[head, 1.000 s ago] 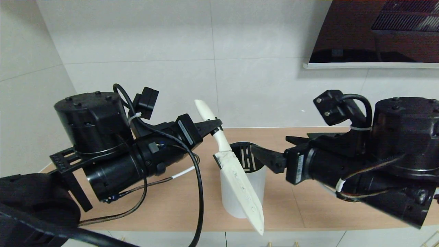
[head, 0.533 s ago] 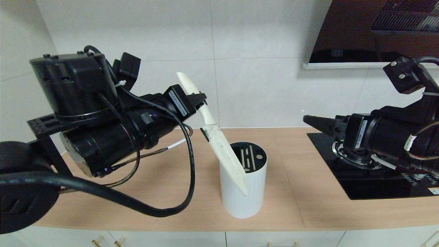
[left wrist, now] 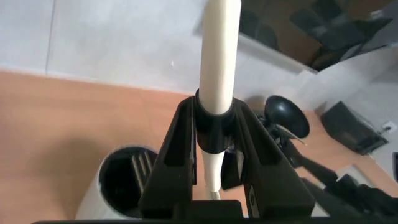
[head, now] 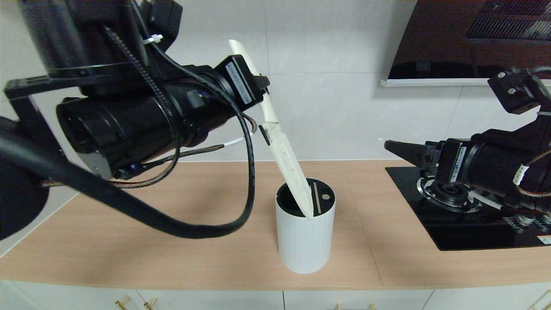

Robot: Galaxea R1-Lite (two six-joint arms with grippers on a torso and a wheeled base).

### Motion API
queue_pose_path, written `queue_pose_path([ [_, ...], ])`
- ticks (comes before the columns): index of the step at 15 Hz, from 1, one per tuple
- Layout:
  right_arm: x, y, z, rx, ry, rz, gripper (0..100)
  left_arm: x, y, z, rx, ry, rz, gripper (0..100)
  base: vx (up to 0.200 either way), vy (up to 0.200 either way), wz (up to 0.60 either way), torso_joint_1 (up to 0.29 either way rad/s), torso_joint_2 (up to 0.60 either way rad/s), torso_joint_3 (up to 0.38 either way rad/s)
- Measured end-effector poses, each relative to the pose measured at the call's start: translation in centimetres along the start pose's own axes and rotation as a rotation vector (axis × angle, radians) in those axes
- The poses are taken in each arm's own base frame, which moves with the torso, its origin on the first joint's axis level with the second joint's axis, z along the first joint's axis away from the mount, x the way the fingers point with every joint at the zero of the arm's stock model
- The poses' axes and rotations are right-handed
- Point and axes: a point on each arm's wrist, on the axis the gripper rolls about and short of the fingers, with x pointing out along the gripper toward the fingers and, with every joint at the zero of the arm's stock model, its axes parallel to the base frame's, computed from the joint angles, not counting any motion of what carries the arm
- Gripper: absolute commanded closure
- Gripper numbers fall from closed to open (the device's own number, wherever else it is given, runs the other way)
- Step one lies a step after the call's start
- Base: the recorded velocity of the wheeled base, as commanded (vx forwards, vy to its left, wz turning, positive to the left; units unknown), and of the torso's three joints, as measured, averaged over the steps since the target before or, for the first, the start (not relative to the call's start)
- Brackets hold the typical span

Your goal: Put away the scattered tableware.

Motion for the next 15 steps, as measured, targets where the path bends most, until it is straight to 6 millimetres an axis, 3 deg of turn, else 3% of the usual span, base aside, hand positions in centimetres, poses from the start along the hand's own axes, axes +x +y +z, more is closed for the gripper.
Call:
queue_pose_path([
  [6,0.3,0.0,-0.2,-0.001,0.008,-0.003,0,4.3,-0.7,-3.2,0.233,-0.266,0.237,100,0.000,0.000,0.00,0.000,0.00,0.000],
  [15,0.7,0.0,-0.7,-0.004,0.028,-0.005,0,6.7,0.6,-7.5,0.351,-0.280,0.282,100,0.000,0.000,0.00,0.000,0.00,0.000],
])
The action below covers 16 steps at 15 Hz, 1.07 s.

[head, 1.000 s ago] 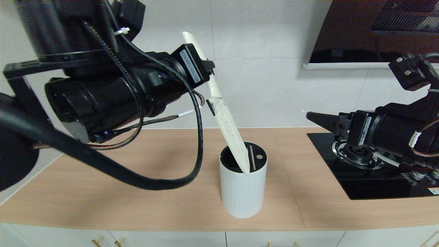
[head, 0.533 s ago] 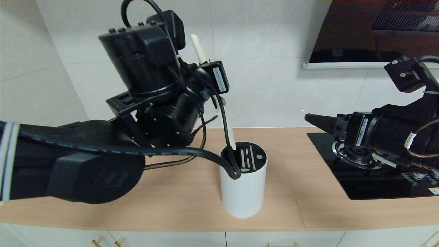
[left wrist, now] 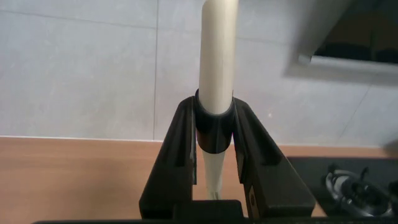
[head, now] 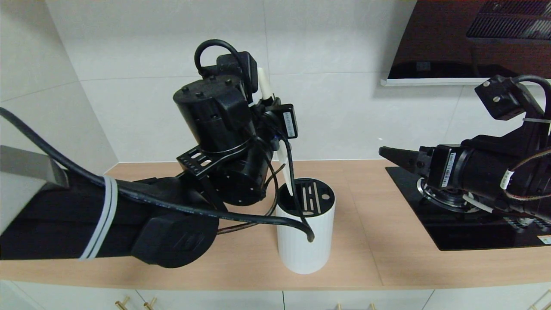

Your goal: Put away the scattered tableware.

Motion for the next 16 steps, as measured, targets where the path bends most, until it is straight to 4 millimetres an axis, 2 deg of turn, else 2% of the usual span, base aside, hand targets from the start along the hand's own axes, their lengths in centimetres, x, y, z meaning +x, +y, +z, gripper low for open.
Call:
queue_pose_path([
  [7,0.2,0.0,-0.2,-0.001,0.008,-0.001,0,0.2,-1.1,-2.5,0.018,0.031,-0.018,100,0.000,0.000,0.00,0.000,0.00,0.000],
  [16,0.3,0.0,-0.3,-0.001,0.014,-0.003,0,0.5,-1.4,-4.3,0.042,0.062,-0.005,100,0.000,0.000,0.00,0.000,0.00,0.000],
])
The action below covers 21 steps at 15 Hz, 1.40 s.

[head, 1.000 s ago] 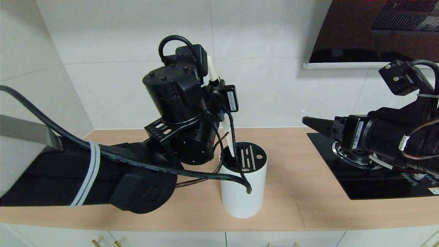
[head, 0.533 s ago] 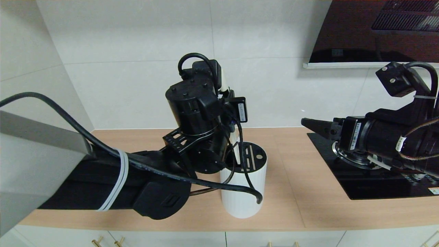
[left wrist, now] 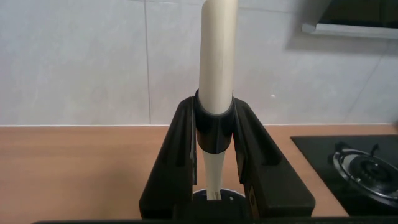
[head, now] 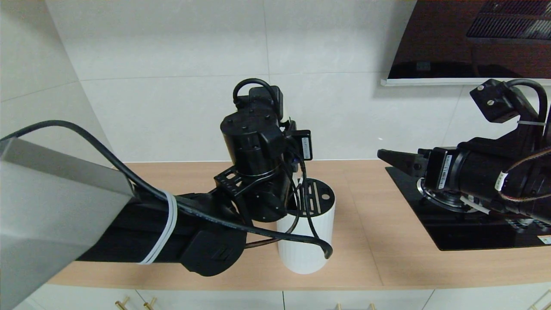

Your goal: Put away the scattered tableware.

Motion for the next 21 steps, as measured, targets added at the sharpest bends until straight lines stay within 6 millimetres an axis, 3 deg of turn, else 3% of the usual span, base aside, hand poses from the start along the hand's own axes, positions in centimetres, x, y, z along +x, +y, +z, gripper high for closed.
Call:
queue_pose_path([
  [15,0.1,0.0,-0.1,0.000,0.003,-0.001,0,-0.7,-0.9,-7.4,0.114,0.148,-0.022,100,0.000,0.000,0.00,0.000,0.00,0.000],
  [20,0.1,0.0,-0.1,0.000,0.004,-0.001,0,-0.9,-1.0,-8.4,0.133,0.171,-0.027,100,0.000,0.000,0.00,0.000,0.00,0.000],
  [21,0.1,0.0,-0.1,0.000,0.004,-0.001,0,-0.9,-1.0,-8.5,0.134,0.172,-0.027,0,0.000,0.000,0.00,0.000,0.00,0.000],
])
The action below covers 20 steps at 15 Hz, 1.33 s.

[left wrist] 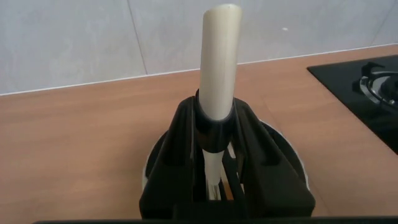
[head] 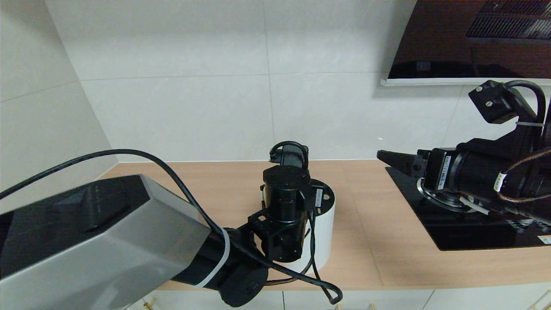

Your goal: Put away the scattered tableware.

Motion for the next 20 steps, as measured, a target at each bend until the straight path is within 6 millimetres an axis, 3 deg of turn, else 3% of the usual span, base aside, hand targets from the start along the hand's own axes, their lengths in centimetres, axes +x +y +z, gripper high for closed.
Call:
queue_pose_path([
  [9,0.0,0.0,-0.1,-0.001,0.005,-0.002,0,-0.1,0.0,0.5,-0.020,-0.021,-0.001,0,0.000,0.000,0.00,0.000,0.00,0.000],
  [12,0.0,-0.1,0.0,-0.002,-0.006,-0.013,0,-0.8,0.9,2.6,-0.062,-0.074,-0.006,0,0.000,0.000,0.00,0.000,0.00,0.000],
  [16,-1.1,-1.7,1.7,-0.030,-0.114,-0.083,0,-3.8,5.5,8.5,-0.137,-0.189,-0.089,0,0.000,0.000,0.00,0.000,0.00,0.000],
  [18,-2.7,-3.0,1.7,-0.027,-0.138,-0.130,0,-6.6,8.8,11.1,-0.154,-0.240,-0.137,0,0.000,0.000,0.00,0.000,0.00,0.000],
  [20,-5.1,-4.2,1.6,-0.020,-0.177,-0.187,0,-9.4,12.1,12.5,-0.155,-0.262,-0.121,0,0.000,0.000,0.00,0.000,0.00,0.000],
])
